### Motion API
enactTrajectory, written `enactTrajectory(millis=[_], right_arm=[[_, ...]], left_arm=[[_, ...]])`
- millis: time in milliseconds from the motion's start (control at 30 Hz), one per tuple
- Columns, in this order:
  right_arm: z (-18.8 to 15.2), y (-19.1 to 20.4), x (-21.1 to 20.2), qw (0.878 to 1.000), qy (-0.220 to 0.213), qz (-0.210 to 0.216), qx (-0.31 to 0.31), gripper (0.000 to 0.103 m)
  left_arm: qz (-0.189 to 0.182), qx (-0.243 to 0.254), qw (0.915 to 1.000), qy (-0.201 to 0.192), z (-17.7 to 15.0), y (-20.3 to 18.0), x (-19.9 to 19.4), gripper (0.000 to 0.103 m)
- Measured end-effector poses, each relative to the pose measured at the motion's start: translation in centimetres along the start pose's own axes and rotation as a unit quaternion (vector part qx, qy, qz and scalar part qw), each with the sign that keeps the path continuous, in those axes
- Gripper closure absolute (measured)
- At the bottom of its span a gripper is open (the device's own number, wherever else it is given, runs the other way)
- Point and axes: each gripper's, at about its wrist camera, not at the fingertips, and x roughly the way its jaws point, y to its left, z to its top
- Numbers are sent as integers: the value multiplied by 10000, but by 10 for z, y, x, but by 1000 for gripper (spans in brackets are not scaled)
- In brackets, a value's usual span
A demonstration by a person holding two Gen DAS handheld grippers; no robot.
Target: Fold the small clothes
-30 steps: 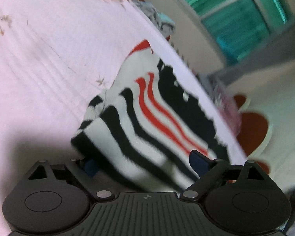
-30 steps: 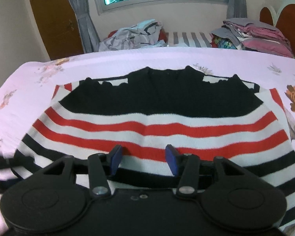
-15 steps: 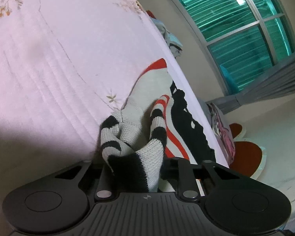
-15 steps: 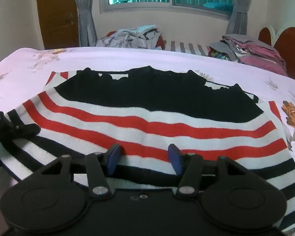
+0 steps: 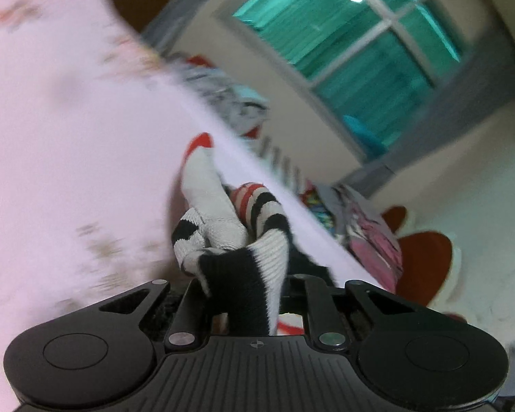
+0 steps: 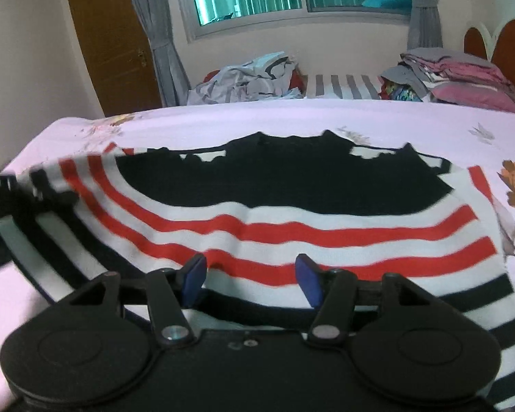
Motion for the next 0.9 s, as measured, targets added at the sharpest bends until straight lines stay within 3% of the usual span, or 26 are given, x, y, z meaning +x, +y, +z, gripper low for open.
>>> enactTrajectory(millis=[133, 267, 400, 500, 567, 633, 700, 767, 833, 867, 900], right_arm=[[2, -36, -23, 9991, -82, 86, 410, 46], [0, -76, -50, 9970, -232, -57, 731, 46], [-11, -116, -73, 9935, -290, -316, 1057, 46], [-20, -145, -87, 9890, -297, -523, 1350, 46], [-23, -159, -94, 9862, -325, -528, 1533, 46], [-22, -170, -101, 9839, -399, -429, 1687, 46], [-16, -175, -101, 9825, -432, -230, 1795, 45], [-9, -175, -97, 9813, -455, -4, 1868, 45], [0, -171, -88, 9785, -418, 333, 1992, 44], [3, -169, -82, 9772, -361, 474, 2037, 40], [6, -167, -75, 9761, -230, 616, 2070, 28]], left_arm=[[-451, 606, 9971, 129, -4, -56, 12, 88], [-904, 1155, 9883, 425, -26, -107, 31, 88], [-1159, 1825, 9714, 979, -75, -147, 57, 88], [-1090, 2494, 9512, 1454, -116, -160, 71, 88], [-916, 2906, 9411, 1464, -133, -164, 67, 86], [-813, 3240, 9317, 1426, -137, -169, 62, 78], [-884, 3587, 9180, 1439, -137, -176, 46, 47], [-1053, 3867, 9034, 1528, -139, -184, 32, 30], [-1204, 4111, 8898, 1574, -144, -193, 17, 29], [-1261, 4163, 8866, 1575, -141, -194, 10, 29], [-1276, 4083, 8904, 1553, -135, -191, -1, 29]])
